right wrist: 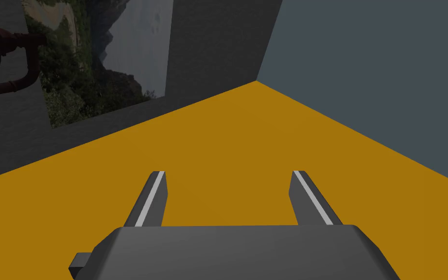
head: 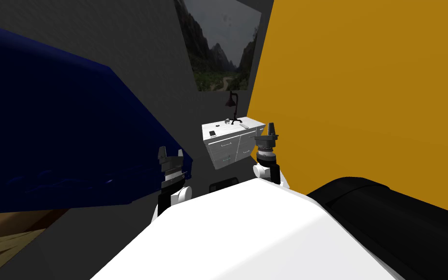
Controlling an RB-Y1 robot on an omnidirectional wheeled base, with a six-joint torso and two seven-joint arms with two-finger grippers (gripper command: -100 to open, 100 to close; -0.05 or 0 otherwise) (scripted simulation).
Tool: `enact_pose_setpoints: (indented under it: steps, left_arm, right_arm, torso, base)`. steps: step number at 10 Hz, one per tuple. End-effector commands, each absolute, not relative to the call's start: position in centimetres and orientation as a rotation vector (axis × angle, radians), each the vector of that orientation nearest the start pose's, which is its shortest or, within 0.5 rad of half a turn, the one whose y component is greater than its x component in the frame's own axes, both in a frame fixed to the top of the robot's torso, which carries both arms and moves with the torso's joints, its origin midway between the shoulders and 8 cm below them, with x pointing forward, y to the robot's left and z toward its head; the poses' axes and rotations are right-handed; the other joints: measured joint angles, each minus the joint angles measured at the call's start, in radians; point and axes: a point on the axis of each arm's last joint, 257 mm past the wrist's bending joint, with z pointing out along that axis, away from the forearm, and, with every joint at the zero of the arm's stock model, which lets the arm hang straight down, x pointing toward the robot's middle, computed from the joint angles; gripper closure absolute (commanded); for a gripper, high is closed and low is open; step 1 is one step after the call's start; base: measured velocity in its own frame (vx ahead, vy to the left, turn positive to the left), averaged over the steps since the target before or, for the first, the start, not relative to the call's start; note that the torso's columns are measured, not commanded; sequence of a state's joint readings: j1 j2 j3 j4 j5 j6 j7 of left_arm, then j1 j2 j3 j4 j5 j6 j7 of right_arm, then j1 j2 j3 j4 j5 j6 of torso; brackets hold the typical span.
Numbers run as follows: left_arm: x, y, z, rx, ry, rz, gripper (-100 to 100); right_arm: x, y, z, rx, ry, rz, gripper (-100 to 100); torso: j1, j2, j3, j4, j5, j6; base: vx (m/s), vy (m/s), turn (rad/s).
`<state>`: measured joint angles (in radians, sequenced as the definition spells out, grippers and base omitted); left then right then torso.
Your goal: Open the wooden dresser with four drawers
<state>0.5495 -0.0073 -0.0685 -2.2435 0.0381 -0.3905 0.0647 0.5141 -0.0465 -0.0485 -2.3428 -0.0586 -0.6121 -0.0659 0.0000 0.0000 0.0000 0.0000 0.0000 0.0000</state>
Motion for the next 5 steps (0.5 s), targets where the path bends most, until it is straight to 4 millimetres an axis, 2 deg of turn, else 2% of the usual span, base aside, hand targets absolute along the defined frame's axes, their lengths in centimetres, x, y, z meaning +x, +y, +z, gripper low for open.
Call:
enact_pose_setpoints:
  steps: [1,5]
  left_arm:
    - [36.49,26.99,-3.18,-0.881,0.694,-1.388,0]
    - [36.48,26.99,-3.16,-0.881,0.694,-1.388,0]
  right_arm:
    - [30.57,-28.92,6.84,0.539,0.489,1.388,0]
    - [30.57,-28.91,6.85,0.539,0.488,1.388,0]
  torso:
    - [0.0,0.04,-0.082,0.041,0.0,0.0]
    - [0.0,0.322,-0.644,0.322,0.0,0.0]
  base:
    - [0.0,0.0,0.0]
    - [0.0,0.0,0.0]
